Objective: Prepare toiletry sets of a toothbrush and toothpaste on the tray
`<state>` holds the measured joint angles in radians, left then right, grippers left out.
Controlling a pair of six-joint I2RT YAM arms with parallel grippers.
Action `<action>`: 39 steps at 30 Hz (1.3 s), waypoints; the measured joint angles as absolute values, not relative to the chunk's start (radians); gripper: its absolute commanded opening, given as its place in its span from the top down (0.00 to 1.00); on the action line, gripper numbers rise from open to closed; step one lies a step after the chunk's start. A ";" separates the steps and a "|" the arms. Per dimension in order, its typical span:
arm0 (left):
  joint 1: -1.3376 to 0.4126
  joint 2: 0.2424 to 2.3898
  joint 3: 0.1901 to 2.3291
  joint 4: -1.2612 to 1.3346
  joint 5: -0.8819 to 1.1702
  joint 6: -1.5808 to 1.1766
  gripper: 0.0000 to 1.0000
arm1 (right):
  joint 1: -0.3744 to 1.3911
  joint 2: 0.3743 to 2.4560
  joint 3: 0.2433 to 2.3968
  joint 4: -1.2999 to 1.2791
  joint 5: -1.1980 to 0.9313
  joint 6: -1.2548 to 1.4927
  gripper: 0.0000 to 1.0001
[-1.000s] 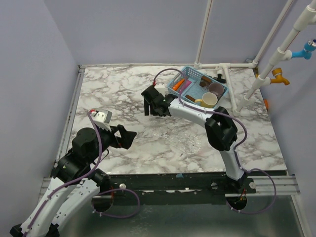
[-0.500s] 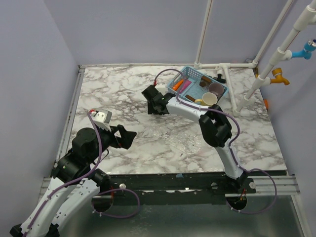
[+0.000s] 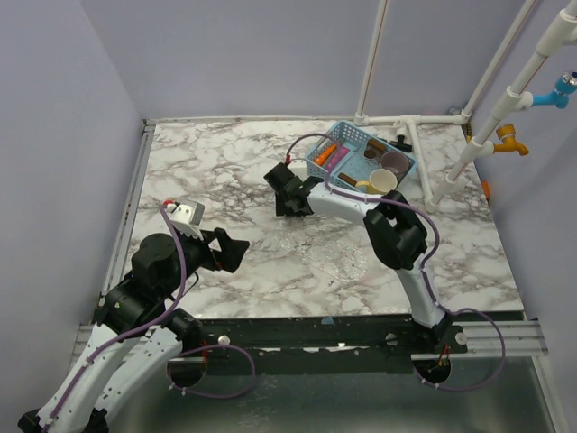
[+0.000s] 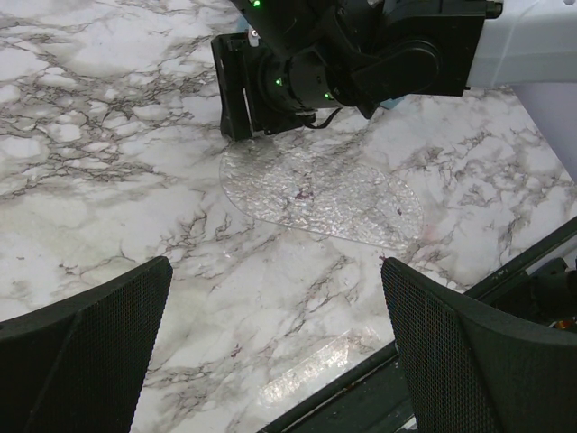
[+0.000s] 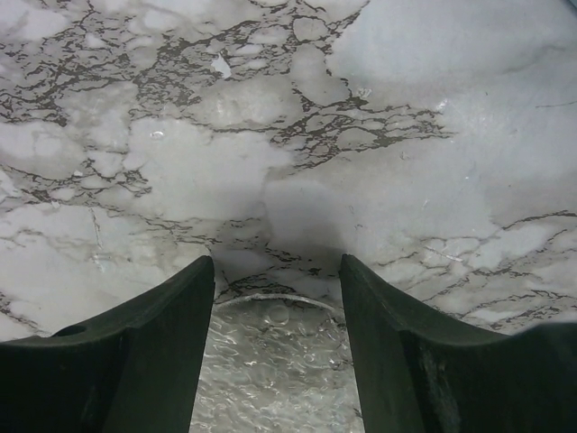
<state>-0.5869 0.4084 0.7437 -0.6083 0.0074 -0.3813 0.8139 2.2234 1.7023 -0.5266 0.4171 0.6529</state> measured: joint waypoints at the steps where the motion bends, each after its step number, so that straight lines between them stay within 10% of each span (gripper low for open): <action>1: -0.587 0.408 0.744 -0.608 0.007 -0.381 0.01 | 0.814 2.218 1.693 -0.520 0.414 0.651 0.40; 39: -0.587 0.399 0.744 -0.609 0.001 -0.381 0.01 | 0.992 1.995 1.331 -0.302 0.179 0.453 0.38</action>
